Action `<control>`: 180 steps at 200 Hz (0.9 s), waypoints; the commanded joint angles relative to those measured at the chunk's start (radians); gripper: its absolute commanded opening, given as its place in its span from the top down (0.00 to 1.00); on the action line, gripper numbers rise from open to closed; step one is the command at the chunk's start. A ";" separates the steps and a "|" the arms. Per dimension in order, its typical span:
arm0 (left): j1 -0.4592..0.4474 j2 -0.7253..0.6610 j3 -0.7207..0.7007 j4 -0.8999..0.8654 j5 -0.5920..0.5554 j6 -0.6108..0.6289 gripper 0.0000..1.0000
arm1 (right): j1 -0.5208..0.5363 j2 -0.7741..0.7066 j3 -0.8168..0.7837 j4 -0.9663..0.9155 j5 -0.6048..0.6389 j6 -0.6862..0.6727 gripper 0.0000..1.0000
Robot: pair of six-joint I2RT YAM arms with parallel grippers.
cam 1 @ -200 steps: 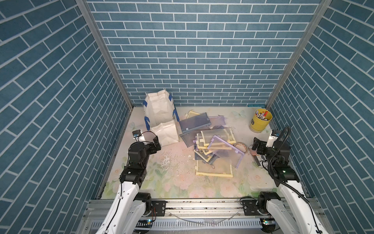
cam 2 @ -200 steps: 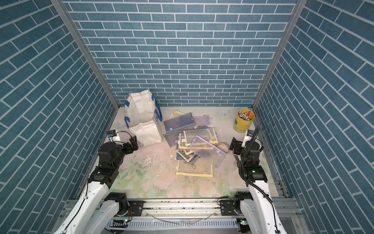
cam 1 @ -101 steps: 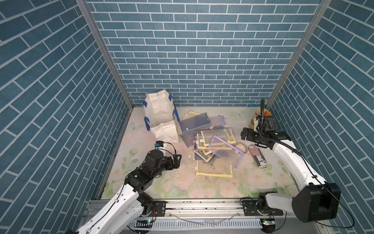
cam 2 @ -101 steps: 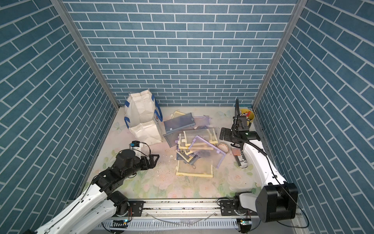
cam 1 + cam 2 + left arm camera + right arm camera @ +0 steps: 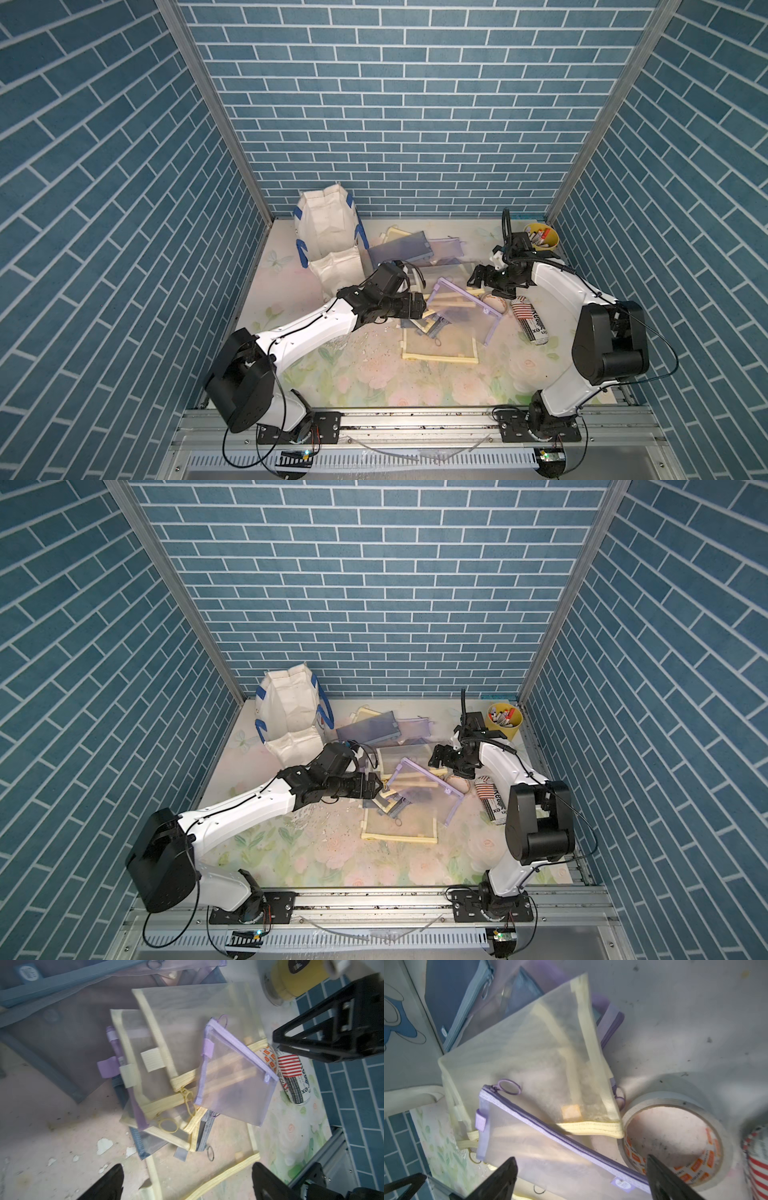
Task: Put the pencil pouch into the canvas bag
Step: Pick up the pencil pouch.
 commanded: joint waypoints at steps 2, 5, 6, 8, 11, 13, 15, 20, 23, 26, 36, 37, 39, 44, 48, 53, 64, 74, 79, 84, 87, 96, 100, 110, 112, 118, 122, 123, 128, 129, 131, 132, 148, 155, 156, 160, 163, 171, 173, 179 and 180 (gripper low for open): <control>0.001 0.072 0.015 0.077 0.132 -0.109 0.04 | 0.004 0.010 0.033 -0.043 -0.085 -0.073 0.05; 0.001 0.083 0.008 0.108 0.146 -0.129 0.04 | 0.002 0.011 0.029 -0.041 -0.089 -0.077 0.06; 0.001 0.086 0.006 0.117 0.151 -0.135 0.05 | 0.002 0.011 0.026 -0.039 -0.091 -0.078 0.06; 0.001 0.092 0.001 0.141 0.159 -0.146 0.05 | 0.002 0.012 0.024 -0.038 -0.094 -0.081 0.07; 0.000 0.103 -0.008 0.172 0.172 -0.165 0.05 | 0.002 0.012 0.020 -0.036 -0.098 -0.085 0.07; 0.000 0.110 -0.013 0.190 0.180 -0.177 0.05 | 0.002 0.013 0.018 -0.037 -0.101 -0.087 0.08; -0.002 0.116 -0.019 0.208 0.185 -0.189 0.05 | 0.002 0.015 0.016 -0.036 -0.104 -0.089 0.08; -0.005 0.130 -0.029 0.243 0.196 -0.212 0.06 | 0.002 0.020 0.012 -0.037 -0.113 -0.095 0.09; -0.008 0.138 -0.035 0.257 0.198 -0.225 0.06 | 0.003 0.023 0.009 -0.038 -0.119 -0.099 0.10; -0.013 0.145 -0.039 0.270 0.200 -0.232 0.07 | 0.002 0.024 0.006 -0.037 -0.126 -0.102 0.11; -0.033 0.163 -0.043 0.293 0.193 -0.249 0.08 | 0.002 0.027 -0.009 -0.034 -0.142 -0.107 0.13; -0.034 0.165 -0.042 0.293 0.193 -0.249 0.08 | 0.003 0.026 -0.011 -0.034 -0.144 -0.107 0.13; -0.038 0.169 -0.041 0.293 0.192 -0.250 0.08 | 0.003 0.025 -0.014 -0.032 -0.147 -0.108 0.13; -0.047 0.179 -0.033 0.291 0.193 -0.251 0.08 | 0.003 0.022 -0.025 -0.025 -0.158 -0.110 0.14; -0.053 0.187 -0.027 0.286 0.198 -0.250 0.08 | 0.003 0.018 -0.035 -0.018 -0.169 -0.111 0.14; -0.059 0.198 -0.016 0.278 0.202 -0.248 0.08 | 0.003 0.014 -0.047 -0.005 -0.182 -0.111 0.15; -0.069 0.212 0.002 0.262 0.195 -0.242 0.07 | 0.003 0.008 -0.081 0.024 -0.187 -0.100 0.15; -0.071 0.223 -0.002 0.283 0.186 -0.256 0.07 | 0.004 0.010 -0.114 0.059 -0.189 -0.083 0.15; -0.071 0.230 -0.009 0.309 0.185 -0.272 0.07 | 0.004 0.012 -0.126 0.074 -0.189 -0.074 0.15; -0.071 0.241 -0.016 0.338 0.185 -0.286 0.07 | 0.004 0.015 -0.136 0.081 -0.194 -0.068 0.15; -0.071 0.249 -0.018 0.353 0.187 -0.295 0.07 | 0.004 0.017 -0.139 0.084 -0.196 -0.069 0.15; -0.072 0.277 -0.014 0.394 0.199 -0.313 0.07 | 0.005 0.017 -0.143 0.075 -0.196 -0.076 0.15; -0.073 0.290 -0.007 0.403 0.204 -0.317 0.07 | 0.006 0.014 -0.145 0.072 -0.192 -0.081 0.14; -0.077 0.314 0.012 0.408 0.197 -0.322 0.08 | 0.005 0.004 -0.157 0.078 -0.182 -0.086 0.14; -0.078 0.315 0.015 0.410 0.194 -0.324 0.08 | 0.006 0.002 -0.161 0.080 -0.181 -0.085 0.14; -0.080 0.322 0.022 0.418 0.180 -0.329 0.08 | 0.007 0.001 -0.172 0.090 -0.184 -0.081 0.14; -0.080 0.325 0.023 0.425 0.174 -0.335 0.08 | 0.007 0.003 -0.176 0.096 -0.188 -0.077 0.14; -0.080 0.325 0.023 0.428 0.171 -0.337 0.08 | 0.007 0.003 -0.177 0.097 -0.189 -0.076 0.14; -0.080 0.330 0.027 0.438 0.166 -0.345 0.08 | 0.007 0.006 -0.184 0.104 -0.200 -0.067 0.15; -0.079 0.331 0.028 0.440 0.164 -0.347 0.08 | 0.007 0.006 -0.186 0.106 -0.202 -0.064 0.15; -0.079 0.334 0.029 0.443 0.161 -0.349 0.08 | 0.008 0.008 -0.188 0.110 -0.208 -0.061 0.15; -0.079 0.334 0.030 0.444 0.159 -0.350 0.08 | 0.008 0.008 -0.190 0.112 -0.211 -0.059 0.15; -0.079 0.352 0.044 0.476 0.141 -0.367 0.11 | 0.018 0.009 -0.212 0.133 -0.249 -0.039 0.19; -0.079 0.364 0.051 0.496 0.146 -0.375 0.14 | 0.024 0.002 -0.220 0.128 -0.257 -0.038 0.24; -0.079 0.365 0.051 0.499 0.147 -0.376 0.14 | 0.024 0.001 -0.220 0.126 -0.258 -0.040 0.25; -0.079 0.370 0.053 0.509 0.148 -0.381 0.16 | 0.028 -0.007 -0.224 0.122 -0.260 -0.043 0.28; -0.080 0.372 0.055 0.516 0.147 -0.385 0.16 | 0.029 -0.013 -0.229 0.118 -0.263 -0.044 0.31; -0.080 0.376 0.052 0.537 0.143 -0.397 0.19 | 0.031 -0.034 -0.240 0.113 -0.270 -0.047 0.39; -0.080 0.375 0.050 0.542 0.142 -0.400 0.20 | 0.031 -0.038 -0.244 0.113 -0.270 -0.047 0.42; -0.080 0.376 0.045 0.560 0.138 -0.409 0.22 | 0.033 -0.057 -0.255 0.114 -0.274 -0.049 0.49; -0.080 0.376 0.043 0.563 0.137 -0.410 0.22 | 0.033 -0.061 -0.256 0.114 -0.275 -0.049 0.50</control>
